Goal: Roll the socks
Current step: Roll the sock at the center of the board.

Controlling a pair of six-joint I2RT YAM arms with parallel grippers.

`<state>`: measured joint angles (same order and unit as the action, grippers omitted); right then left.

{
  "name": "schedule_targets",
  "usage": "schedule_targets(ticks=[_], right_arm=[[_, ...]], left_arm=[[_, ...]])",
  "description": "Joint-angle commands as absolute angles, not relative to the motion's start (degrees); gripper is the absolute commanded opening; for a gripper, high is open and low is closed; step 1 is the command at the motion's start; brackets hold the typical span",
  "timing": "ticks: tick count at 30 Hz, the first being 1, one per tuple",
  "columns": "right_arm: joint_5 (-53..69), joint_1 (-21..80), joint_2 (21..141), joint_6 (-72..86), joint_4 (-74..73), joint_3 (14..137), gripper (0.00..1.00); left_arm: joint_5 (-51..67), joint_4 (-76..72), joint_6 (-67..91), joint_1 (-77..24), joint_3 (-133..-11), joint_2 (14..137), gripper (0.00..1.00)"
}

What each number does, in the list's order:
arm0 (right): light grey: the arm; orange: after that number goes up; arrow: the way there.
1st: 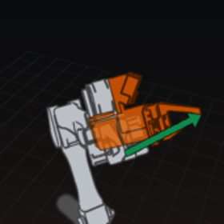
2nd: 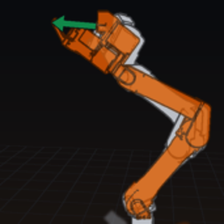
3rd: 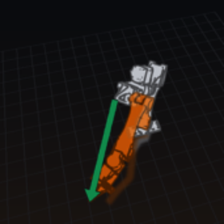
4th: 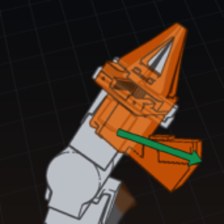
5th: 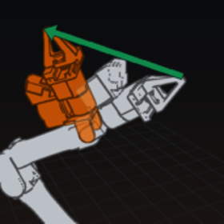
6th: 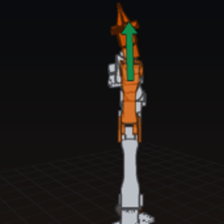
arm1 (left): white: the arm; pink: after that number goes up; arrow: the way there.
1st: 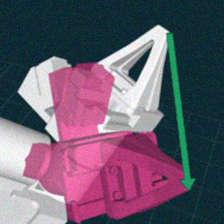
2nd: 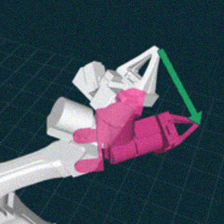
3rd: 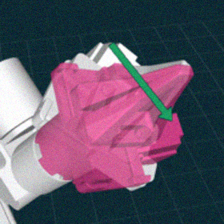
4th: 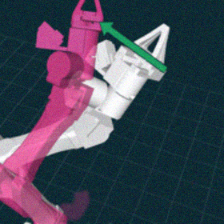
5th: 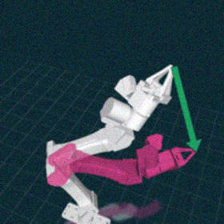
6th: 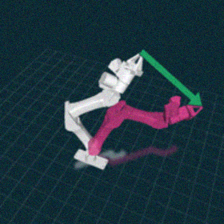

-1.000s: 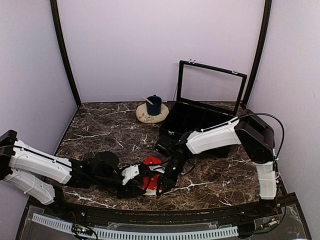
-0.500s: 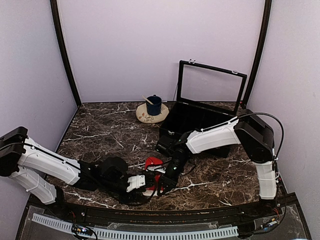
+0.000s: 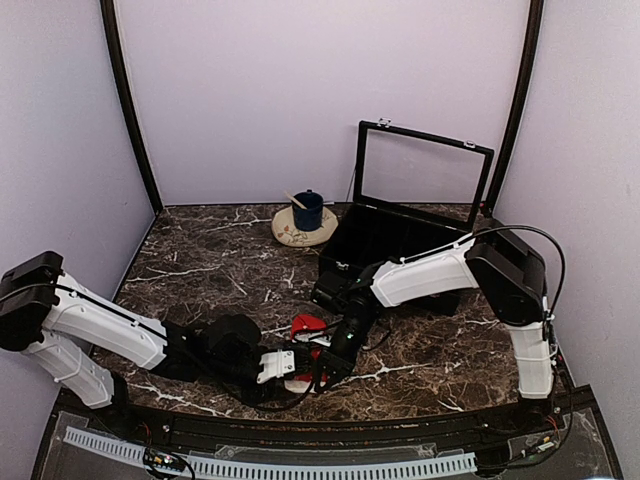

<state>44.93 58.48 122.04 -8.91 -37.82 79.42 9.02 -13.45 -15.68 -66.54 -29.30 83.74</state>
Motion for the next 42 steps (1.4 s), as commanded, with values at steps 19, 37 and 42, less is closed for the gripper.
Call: schedule_targets(ticks=[19,37,42], right_arm=[[46.43,58.01,124.54,-10.02,-40.25,81.38,0.01],[44.58,56.75,123.35,-8.58,-39.27,79.95,0.16],[44.47,56.39,122.51,-7.6,-37.97,79.3,0.19]], left_arm=[[10.9,-13.16,-17.04,-66.8,-32.16,88.0,0.19],[13.74,-7.06,-12.98,-66.69,-33.9,88.84,0.0],[14.64,-6.01,-9.84,-66.33,-34.03,89.17,0.0]])
